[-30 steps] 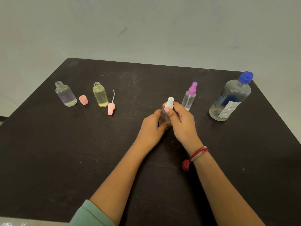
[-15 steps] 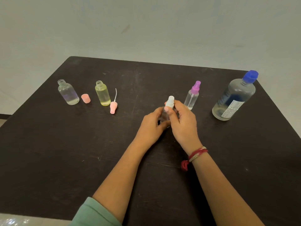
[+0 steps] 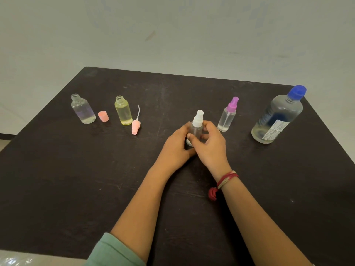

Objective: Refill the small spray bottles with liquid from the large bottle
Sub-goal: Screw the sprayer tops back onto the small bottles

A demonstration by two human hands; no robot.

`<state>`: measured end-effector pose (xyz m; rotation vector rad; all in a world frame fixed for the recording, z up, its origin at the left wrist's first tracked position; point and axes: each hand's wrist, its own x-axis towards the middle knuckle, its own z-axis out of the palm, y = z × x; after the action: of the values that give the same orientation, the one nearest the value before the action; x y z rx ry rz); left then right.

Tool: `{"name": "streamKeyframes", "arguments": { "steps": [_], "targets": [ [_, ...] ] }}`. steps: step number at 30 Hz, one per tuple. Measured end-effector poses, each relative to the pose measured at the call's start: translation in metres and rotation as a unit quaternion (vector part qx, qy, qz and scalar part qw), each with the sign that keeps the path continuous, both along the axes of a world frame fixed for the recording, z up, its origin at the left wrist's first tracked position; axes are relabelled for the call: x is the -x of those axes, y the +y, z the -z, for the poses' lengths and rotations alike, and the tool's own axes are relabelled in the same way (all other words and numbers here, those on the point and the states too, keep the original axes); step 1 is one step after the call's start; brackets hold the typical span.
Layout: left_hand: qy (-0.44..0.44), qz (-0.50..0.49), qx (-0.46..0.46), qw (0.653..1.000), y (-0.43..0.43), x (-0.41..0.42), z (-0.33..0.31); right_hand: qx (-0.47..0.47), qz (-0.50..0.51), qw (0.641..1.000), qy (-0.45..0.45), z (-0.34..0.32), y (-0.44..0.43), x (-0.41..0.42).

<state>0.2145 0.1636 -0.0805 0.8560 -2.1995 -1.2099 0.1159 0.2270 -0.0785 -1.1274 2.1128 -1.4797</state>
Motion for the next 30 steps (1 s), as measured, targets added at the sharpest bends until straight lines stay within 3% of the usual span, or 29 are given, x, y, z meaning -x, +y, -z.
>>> {"name": "streamKeyframes", "arguments": {
  "steps": [11,18,23,26,30],
  "targets": [
    [0.008,-0.108,-0.031,0.994,-0.011,-0.006,0.006,-0.011,0.023,0.999,0.04,0.014,-0.047,0.01],
    [0.031,-0.097,-0.029,0.994,-0.013,-0.007,0.008,-0.03,0.039,0.994,0.096,0.016,-0.067,0.019],
    [0.075,-0.113,0.011,0.991,-0.011,-0.01,0.005,-0.009,0.056,0.997,0.048,0.013,-0.058,0.012],
    [0.165,-0.168,0.131,0.963,-0.008,-0.016,-0.006,0.063,0.083,0.993,0.052,0.01,-0.037,-0.007],
    [0.262,-0.309,0.226,0.886,-0.022,-0.037,-0.02,0.093,-0.021,0.992,0.082,0.009,-0.01,-0.042]
  ]
}}
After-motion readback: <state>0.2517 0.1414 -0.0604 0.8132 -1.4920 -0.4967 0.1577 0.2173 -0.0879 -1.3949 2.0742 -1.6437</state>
